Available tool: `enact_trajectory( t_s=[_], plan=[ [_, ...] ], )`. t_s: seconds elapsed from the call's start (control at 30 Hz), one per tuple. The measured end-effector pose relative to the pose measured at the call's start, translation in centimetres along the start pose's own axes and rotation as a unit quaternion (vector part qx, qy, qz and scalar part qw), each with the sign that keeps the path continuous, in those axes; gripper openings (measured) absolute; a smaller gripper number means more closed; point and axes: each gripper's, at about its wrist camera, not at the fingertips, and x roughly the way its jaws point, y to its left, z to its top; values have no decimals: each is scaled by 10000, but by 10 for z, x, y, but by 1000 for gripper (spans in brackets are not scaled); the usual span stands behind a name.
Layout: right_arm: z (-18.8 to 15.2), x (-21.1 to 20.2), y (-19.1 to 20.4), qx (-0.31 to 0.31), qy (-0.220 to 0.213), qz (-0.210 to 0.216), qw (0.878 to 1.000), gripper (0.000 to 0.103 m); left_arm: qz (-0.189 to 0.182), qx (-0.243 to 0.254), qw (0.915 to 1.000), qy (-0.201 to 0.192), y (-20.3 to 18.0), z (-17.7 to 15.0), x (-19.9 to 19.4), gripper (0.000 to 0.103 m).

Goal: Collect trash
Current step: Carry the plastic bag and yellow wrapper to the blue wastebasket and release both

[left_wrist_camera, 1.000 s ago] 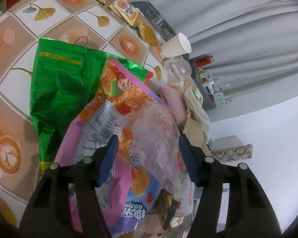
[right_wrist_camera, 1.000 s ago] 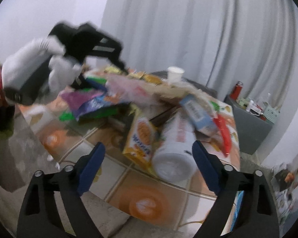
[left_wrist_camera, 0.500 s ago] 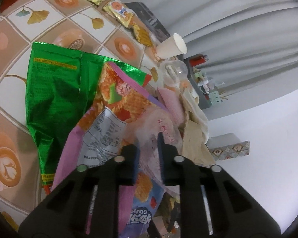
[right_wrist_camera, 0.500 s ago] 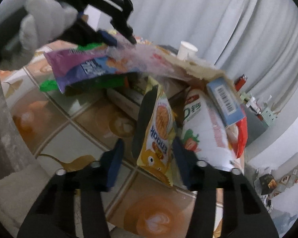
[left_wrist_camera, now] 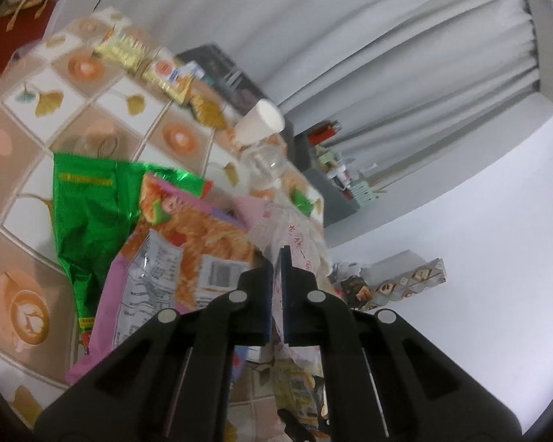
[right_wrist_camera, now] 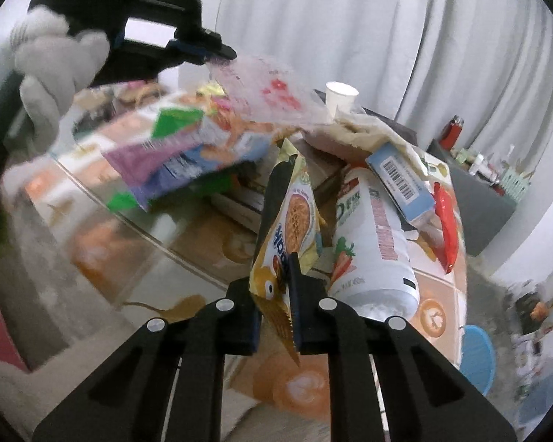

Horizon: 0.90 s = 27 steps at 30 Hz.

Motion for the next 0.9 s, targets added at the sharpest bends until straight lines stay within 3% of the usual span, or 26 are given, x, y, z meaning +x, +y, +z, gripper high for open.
enact_trajectory(
  t_s=[0.13,0.27,0.37,0.47,0.6,0.7,0.8,0.9],
  plan=[
    [1,-28,-5,358,-323,572,9972,13,78,443,9983,-364,-29,-2,-32,2],
    [-1,-58,-11,481,-745,867,9923,13,196,857,9940,-650,-55,-9,-56,2],
    [-6,-85,-25,599,-1093,844,9886,13,224,1228,9894,-742,-79,-17,-65,2],
    [-13,-112,-42,720,-1477,538,9849,13,40,1587,9856,-581,-110,-26,-55,2],
    [-29,-147,-89,1080,-1794,-285,9774,13,-325,2021,9787,-166,-157,-42,-12,2],
    [-53,-166,-149,1607,-1774,-1021,9656,13,-663,2335,9692,428,-201,-61,47,2],
    [-82,-171,-214,2312,-1603,-1293,9509,13,-760,2726,9522,1151,-247,-90,122,2],
    [-118,-160,-285,3029,-1269,-1488,9327,13,-598,3315,9228,1869,-295,-130,206,2]
  ],
)
